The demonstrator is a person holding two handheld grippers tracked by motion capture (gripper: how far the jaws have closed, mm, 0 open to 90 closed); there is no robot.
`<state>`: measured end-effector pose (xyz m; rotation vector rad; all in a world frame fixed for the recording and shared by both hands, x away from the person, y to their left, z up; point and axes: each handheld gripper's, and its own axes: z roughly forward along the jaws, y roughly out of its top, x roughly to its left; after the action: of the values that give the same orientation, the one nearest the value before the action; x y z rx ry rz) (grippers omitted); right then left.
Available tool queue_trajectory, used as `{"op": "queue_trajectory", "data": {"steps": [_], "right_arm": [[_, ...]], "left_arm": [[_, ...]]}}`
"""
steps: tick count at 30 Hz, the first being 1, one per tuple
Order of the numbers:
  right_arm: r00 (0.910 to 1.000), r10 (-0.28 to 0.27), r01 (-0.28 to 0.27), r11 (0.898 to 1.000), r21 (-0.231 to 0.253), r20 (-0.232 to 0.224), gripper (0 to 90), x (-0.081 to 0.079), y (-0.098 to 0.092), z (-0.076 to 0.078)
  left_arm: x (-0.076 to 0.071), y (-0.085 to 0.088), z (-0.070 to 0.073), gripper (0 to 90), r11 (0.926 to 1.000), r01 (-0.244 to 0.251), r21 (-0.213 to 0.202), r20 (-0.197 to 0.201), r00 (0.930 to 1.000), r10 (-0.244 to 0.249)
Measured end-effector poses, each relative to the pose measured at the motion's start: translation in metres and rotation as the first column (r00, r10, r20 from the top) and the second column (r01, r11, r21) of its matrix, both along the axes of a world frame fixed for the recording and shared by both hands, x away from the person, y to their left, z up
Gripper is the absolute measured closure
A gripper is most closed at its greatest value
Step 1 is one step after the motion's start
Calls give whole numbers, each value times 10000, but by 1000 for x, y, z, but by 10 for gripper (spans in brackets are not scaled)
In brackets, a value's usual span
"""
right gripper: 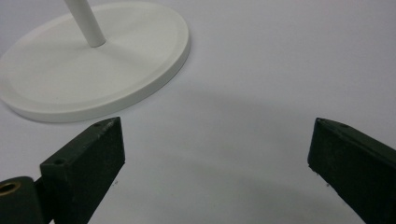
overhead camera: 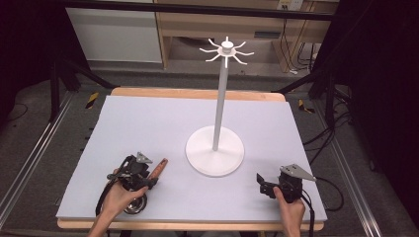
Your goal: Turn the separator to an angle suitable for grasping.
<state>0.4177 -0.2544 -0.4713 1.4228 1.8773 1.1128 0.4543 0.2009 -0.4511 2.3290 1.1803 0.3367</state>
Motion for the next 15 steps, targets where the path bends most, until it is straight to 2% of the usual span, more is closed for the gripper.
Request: {"op": "queue_trajectory", "data": {"steps": [3, 6, 12, 15], "right_arm": [[10000, -8, 8, 10000, 54, -25, 44, 0, 0, 1], [10000, 76, -76, 10000, -6, -37, 44, 0, 1, 1], [9999, 100, -100, 9999, -64, 11, 44, -1, 2, 2], [9999, 107, -106, 9997, -203, 15, 44, 0, 2, 2]], "left_arm": [[2, -1, 7, 508, 10000, 63, 1, 21, 10000, -63], [5, -3, 11, 502, 9996, 218, 169, -76, 9997, -216], [12, -9, 6, 521, 9960, 541, 709, -436, 9977, -511], [15, -12, 5, 548, 9948, 544, 864, -494, 9975, -502]]}}
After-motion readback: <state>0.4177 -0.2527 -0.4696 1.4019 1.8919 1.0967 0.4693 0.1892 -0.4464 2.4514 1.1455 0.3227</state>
